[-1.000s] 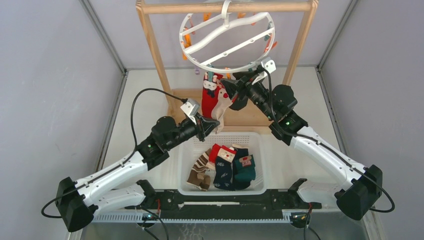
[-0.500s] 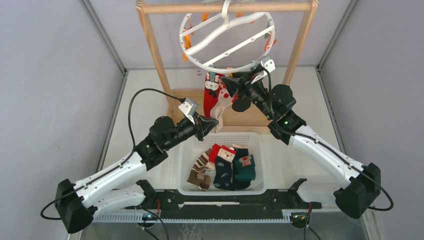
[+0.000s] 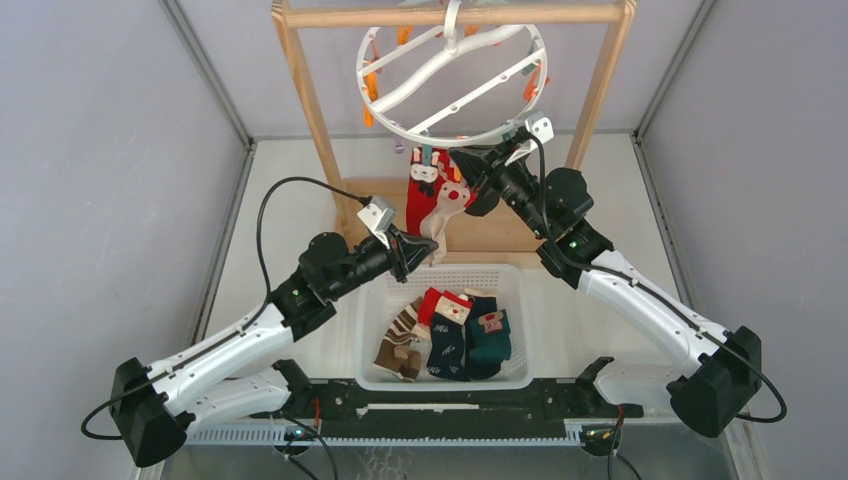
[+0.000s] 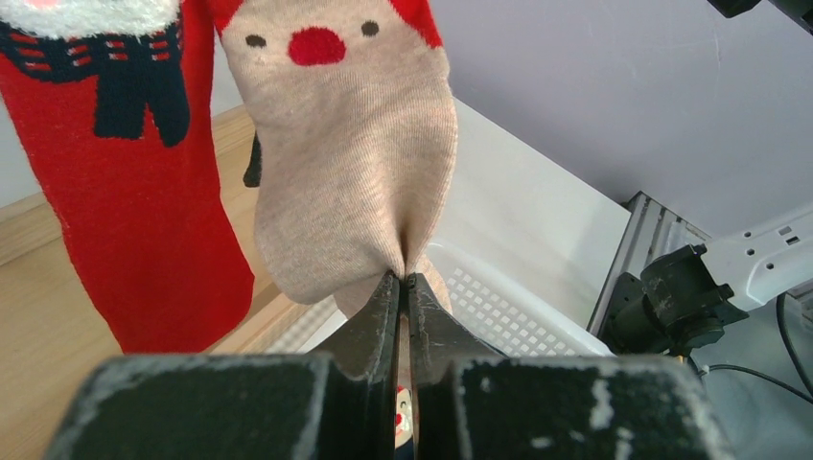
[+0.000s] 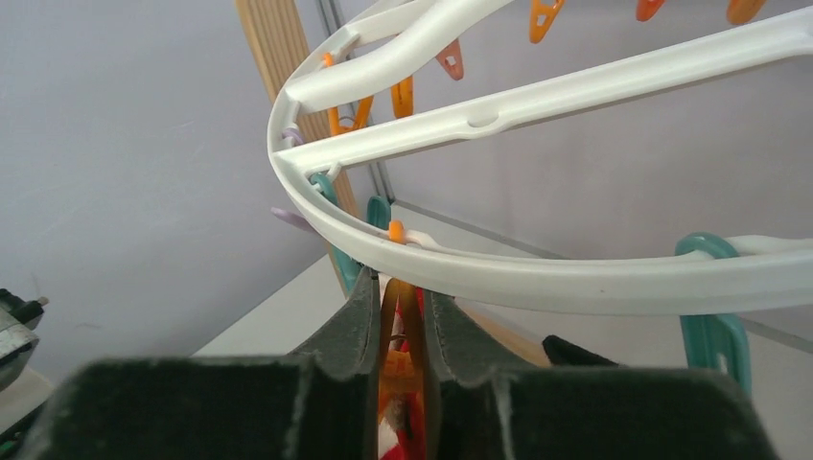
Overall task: Remove the socks clipped to the hanger
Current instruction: Remove the sock from the hanger.
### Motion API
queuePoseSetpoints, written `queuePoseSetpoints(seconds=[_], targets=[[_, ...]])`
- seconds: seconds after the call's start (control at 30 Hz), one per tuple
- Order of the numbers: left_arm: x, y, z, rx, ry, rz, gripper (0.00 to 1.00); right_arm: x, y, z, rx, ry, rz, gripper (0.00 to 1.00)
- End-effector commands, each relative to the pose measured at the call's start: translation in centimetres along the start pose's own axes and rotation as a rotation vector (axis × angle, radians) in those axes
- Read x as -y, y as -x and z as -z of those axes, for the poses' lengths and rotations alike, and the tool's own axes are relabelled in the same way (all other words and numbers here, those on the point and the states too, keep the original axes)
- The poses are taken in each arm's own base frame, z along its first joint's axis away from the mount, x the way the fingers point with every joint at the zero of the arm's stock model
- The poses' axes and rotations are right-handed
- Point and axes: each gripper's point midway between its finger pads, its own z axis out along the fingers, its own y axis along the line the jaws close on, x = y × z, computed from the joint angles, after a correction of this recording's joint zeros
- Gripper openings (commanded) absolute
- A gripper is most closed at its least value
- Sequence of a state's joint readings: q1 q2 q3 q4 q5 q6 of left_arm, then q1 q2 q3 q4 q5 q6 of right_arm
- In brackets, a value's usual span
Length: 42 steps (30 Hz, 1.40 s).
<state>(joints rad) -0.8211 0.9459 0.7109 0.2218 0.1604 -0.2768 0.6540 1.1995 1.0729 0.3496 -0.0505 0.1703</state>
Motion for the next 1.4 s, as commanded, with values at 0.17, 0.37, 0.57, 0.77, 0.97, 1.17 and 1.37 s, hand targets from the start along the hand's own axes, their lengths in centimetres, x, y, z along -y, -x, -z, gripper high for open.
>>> queuePoseSetpoints(seconds=[0.17, 0.37, 0.57, 0.77, 0.97, 1.17, 1.37], targets=[[0.2, 1.0, 0.4, 0.041, -0.014, -0.026, 0.08, -0.7, 3.5, 0.0, 0.088, 0.019, -0.002, 0.05], [0.2, 1.0, 0.6, 0.043, -0.017, -0.024, 0.08, -0.7, 3.3, 0.0, 0.081, 0.018, -0.003, 0.05], [0.4, 1.0, 0.7, 0.041, -0.024, -0.017, 0.08, -0.6, 3.0, 0.1, 0.065, 0.015, -0.005, 0.05], [0.6, 1.0, 0.9, 0.045, -0.032, -0.009, 0.08, -0.4, 2.7, 0.3, 0.058, 0.007, -0.006, 0.19], [0.7, 0.9, 1.2, 0.044, -0.032, -0.003, 0.08, -0.3, 2.1, 0.8, 0.05, -0.002, -0.017, 0.46], [0.9, 1.0, 1.8, 0.041, -0.036, 0.0, 0.08, -0.1, 1.2, 1.8, 0.034, -0.01, -0.027, 0.61], [0.8, 0.7, 2.6, 0.039, -0.029, 0.003, 0.08, 0.2, 0.5, 3.6, 0.025, -0.031, -0.045, 0.76]])
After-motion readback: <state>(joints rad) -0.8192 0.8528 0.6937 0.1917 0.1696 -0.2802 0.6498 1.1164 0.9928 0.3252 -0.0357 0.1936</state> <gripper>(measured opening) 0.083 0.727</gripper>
